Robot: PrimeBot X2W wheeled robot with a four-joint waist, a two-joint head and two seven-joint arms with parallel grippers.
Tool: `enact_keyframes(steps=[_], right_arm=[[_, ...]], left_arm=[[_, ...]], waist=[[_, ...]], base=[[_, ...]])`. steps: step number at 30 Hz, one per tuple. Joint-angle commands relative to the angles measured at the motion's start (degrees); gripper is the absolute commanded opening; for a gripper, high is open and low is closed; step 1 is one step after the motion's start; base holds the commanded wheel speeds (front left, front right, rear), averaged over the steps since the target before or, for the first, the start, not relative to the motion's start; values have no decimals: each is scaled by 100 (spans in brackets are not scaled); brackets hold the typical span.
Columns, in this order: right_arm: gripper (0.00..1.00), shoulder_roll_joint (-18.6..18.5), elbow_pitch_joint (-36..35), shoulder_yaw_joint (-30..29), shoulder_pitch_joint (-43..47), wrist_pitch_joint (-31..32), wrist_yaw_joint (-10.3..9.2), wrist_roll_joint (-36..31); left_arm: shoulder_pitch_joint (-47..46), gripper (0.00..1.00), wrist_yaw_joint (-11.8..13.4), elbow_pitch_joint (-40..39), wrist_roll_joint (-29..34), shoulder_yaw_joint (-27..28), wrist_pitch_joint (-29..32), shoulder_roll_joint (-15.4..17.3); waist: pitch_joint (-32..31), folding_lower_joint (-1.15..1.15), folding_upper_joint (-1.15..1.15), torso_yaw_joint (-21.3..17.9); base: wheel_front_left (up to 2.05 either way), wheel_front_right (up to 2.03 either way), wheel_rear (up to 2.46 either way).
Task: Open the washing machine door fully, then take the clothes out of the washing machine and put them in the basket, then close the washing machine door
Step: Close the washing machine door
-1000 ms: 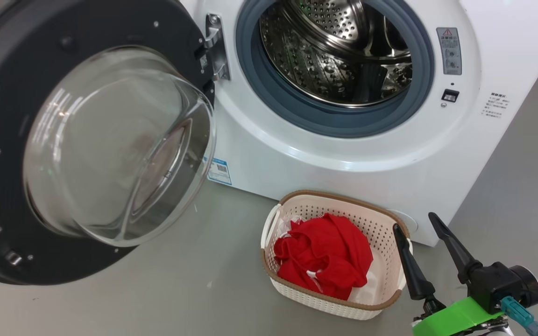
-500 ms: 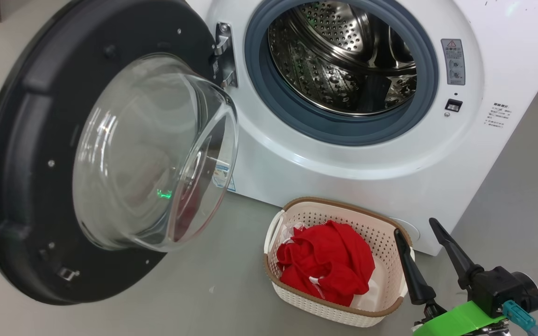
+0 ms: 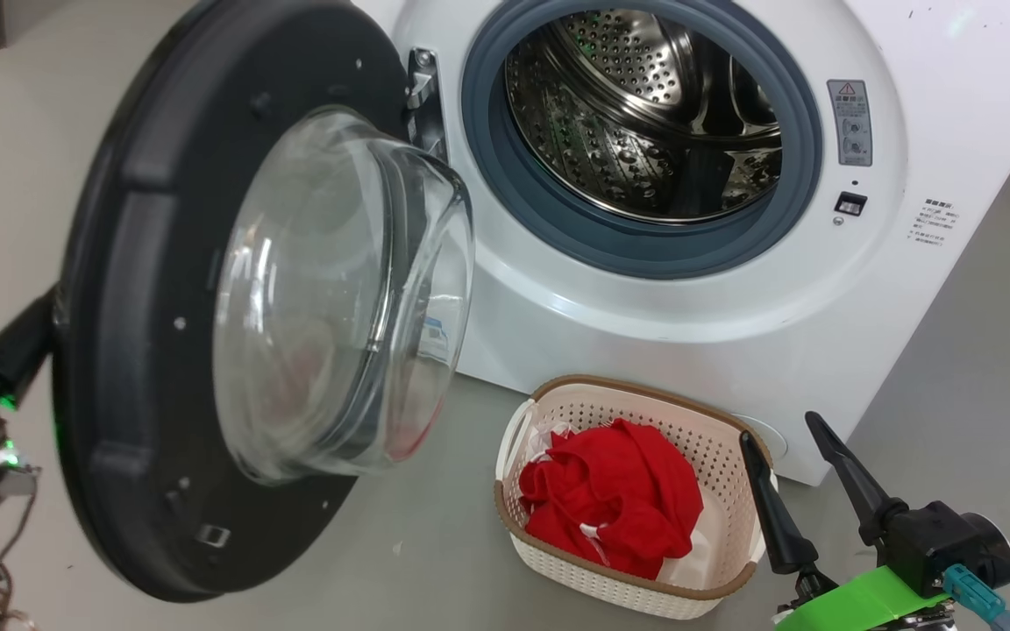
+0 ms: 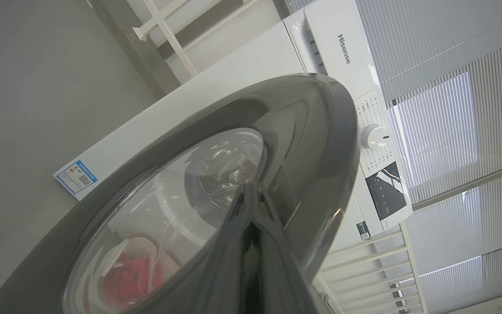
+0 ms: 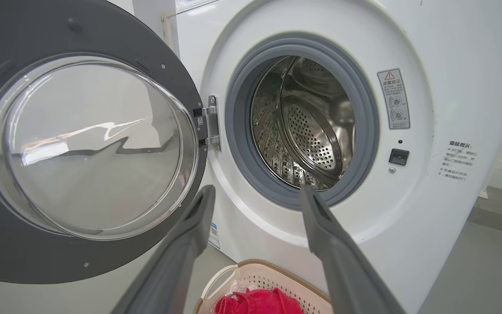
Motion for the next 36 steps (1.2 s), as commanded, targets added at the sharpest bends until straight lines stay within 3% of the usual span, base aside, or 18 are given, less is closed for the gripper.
enact_keyframes(steps=[1,14,22,36], right_arm=[[100,-36,-124,128,-53,-35,28,52],[100,-36,-93,156,-42,-36,28,134],[100,-36,-13,129,-66,-36,28,169],[100,-36,6,117,-110,-36,28,203]], left_arm=[[71,0,40,-265,-39,9,96,103],[571,0,404,-1209,-551,-343,118,-206],[969,0,689,-1580,-1269,-1088,-170,-221],[1259,0,825,-1820,-1845,-1940,-630,-222]], waist=[[-7,0,0,-1],[-8,0,0,-131],[10,0,0,-268],[84,0,0,-500]], base=[[0,0,0],[0,0,0],[0,0,0],[0,0,0]])
